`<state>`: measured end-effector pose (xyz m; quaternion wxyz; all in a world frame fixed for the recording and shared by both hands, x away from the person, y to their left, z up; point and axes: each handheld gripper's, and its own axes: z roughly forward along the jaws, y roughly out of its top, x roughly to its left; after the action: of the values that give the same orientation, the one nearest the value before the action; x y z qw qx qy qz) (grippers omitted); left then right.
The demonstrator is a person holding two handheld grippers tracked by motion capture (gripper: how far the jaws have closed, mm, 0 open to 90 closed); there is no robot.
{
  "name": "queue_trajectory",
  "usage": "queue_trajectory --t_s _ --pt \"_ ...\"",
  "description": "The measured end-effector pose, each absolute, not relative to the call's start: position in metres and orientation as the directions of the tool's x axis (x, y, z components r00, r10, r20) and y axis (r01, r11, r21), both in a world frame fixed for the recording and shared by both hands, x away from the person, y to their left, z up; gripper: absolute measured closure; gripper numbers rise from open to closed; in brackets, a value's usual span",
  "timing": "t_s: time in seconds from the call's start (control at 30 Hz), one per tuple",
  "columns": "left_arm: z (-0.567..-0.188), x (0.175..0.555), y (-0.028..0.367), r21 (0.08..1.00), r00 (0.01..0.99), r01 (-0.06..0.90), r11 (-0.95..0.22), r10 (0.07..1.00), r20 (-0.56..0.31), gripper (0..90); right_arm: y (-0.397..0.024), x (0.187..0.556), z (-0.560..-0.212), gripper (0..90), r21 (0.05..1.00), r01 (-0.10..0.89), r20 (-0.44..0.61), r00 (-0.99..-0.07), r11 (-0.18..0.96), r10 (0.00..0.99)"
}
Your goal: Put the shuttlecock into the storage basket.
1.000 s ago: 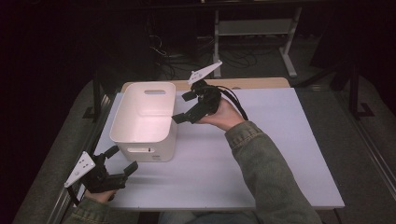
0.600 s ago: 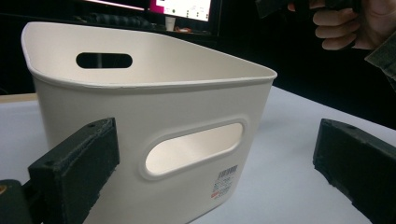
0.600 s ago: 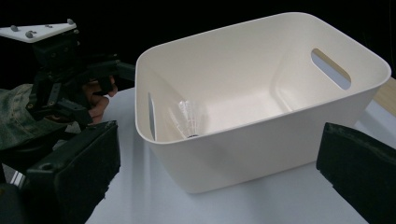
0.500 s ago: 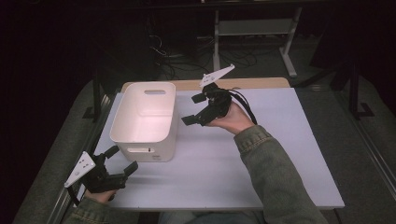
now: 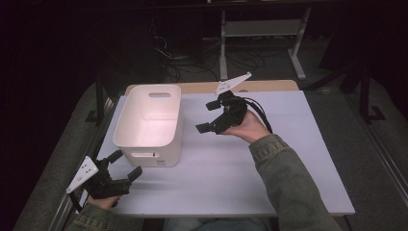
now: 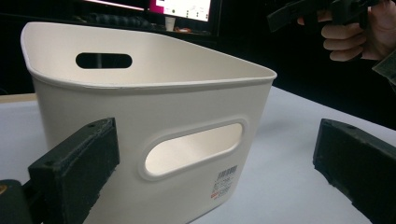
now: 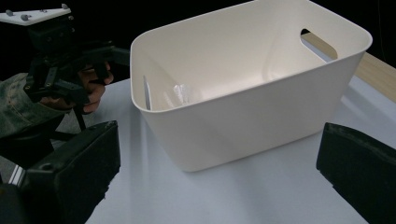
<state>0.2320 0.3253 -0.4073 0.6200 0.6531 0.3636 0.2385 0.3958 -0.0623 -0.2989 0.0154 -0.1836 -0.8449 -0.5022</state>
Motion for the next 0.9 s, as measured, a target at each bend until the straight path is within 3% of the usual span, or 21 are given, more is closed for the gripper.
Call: queue_trajectory --t_s 0.9 --pt "-0.407 0.231 0.325 0.983 0.617 0.181 0.028 0.775 -0.136 0.0 -0.108 0.379 -0.316 0.0 0.864 0.348 0.217 -0.909 0.364 0.355"
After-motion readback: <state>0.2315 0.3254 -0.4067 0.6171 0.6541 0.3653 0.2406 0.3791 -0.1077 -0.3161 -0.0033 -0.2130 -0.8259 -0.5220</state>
